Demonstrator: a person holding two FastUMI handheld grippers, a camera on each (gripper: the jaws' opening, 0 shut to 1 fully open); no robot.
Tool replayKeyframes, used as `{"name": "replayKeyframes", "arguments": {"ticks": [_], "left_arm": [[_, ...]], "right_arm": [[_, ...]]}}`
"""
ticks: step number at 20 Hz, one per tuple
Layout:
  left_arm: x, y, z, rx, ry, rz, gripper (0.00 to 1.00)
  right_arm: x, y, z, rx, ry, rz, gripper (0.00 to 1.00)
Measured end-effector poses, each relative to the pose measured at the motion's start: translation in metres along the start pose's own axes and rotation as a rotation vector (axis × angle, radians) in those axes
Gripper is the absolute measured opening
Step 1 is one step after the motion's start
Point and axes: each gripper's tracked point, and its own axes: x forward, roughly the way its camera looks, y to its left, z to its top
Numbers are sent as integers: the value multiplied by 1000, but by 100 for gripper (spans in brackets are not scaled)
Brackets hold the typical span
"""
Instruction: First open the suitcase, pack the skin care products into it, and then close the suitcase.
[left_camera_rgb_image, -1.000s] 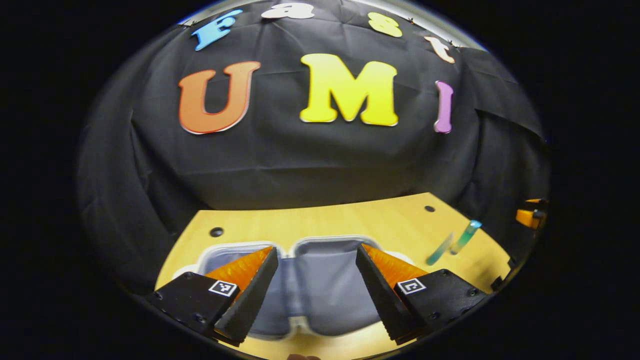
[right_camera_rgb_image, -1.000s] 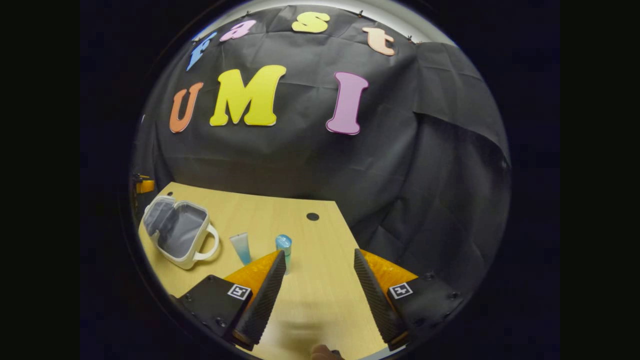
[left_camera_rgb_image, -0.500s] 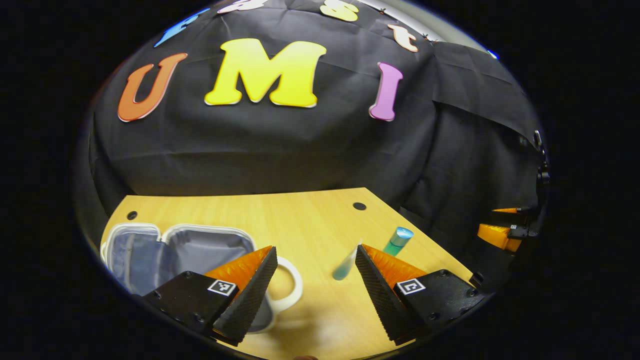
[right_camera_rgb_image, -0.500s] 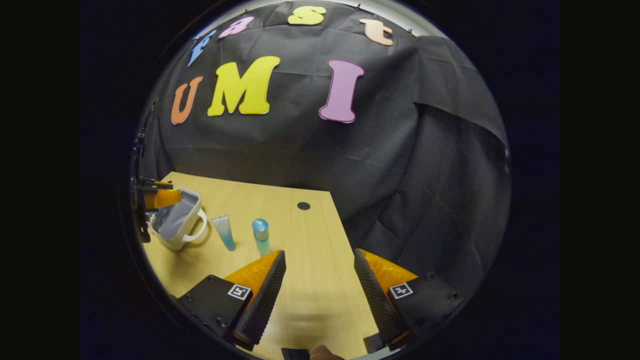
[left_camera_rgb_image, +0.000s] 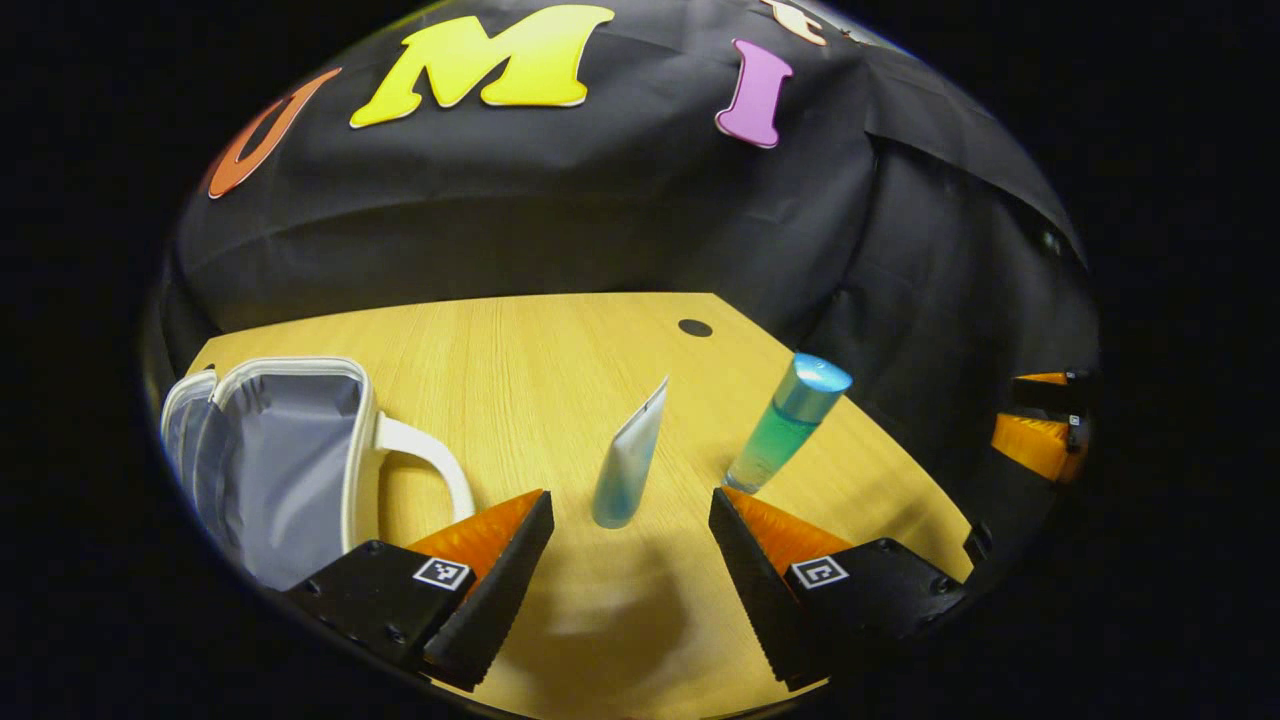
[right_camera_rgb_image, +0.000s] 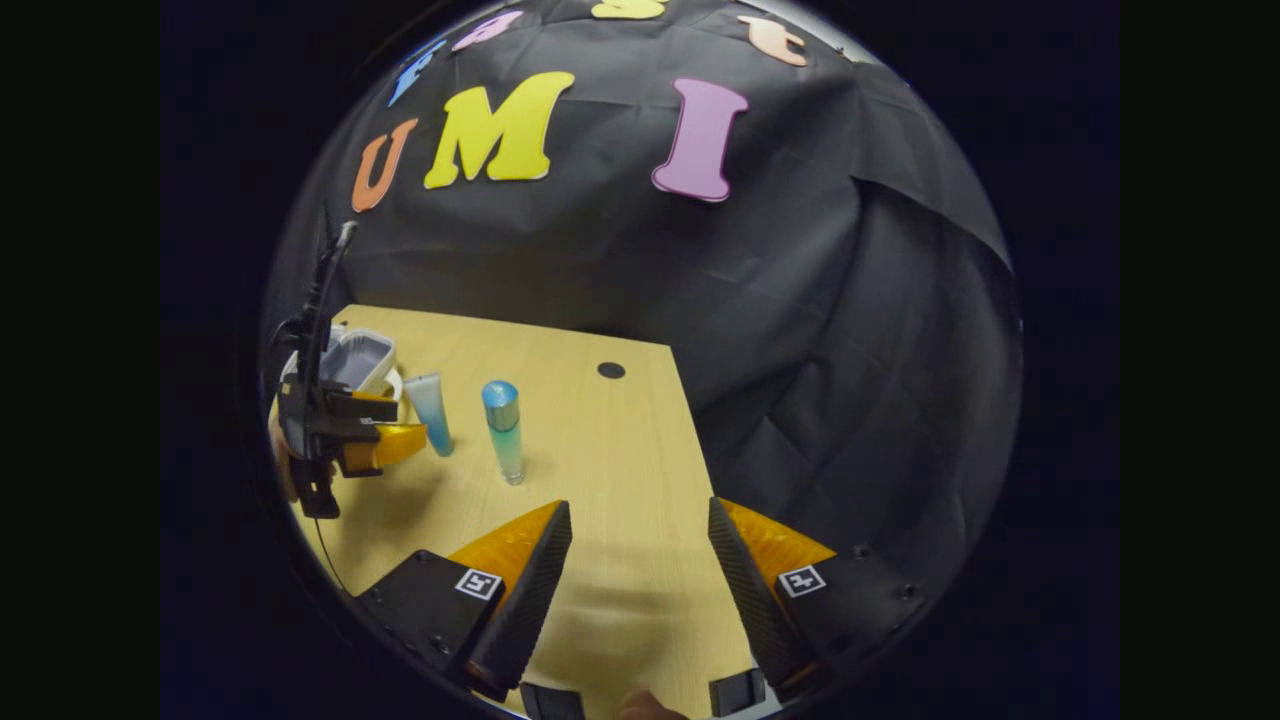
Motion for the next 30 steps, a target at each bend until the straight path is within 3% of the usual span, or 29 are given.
{"name": "replayKeyframes", "arguments": {"ticks": [7, 9, 10, 11, 13, 14, 15, 18, 23, 30], "left_arm": [[55, 15, -10, 47, 25, 92, 90], [60, 13, -12, 39, 22, 96, 82], [63, 13, -14, 33, 29, 94, 73], [64, 14, -15, 33, 33, 101, 75], [66, 15, -15, 33, 35, 102, 62], [67, 15, -14, 20, 32, 96, 67], [65, 14, -12, 11, 28, 95, 58], [58, 16, -4, 21, 13, 99, 45], [37, 13, -5, 5, 33, 77, 41], [-30, 5, 29, 22, -63, 73, 37]], "right_arm": [[46, 29, 6, -21, 8, 86, 81], [58, 47, 7, -4, 21, 124, 82], [62, 57, 7, 5, 27, 145, 82], [67, 67, 7, 9, 32, 165, 82], [73, 88, 6, -1, 50, 213, 82], [76, 97, 6, -15, 54, 229, 82], [78, 103, 6, -29, 55, 244, 81], [88, 117, 12, -33, 49, 264, 81], [113, 134, 8, 23, 90, 266, 82], [148, 154, 4, -1, 117, 269, 82]]}}
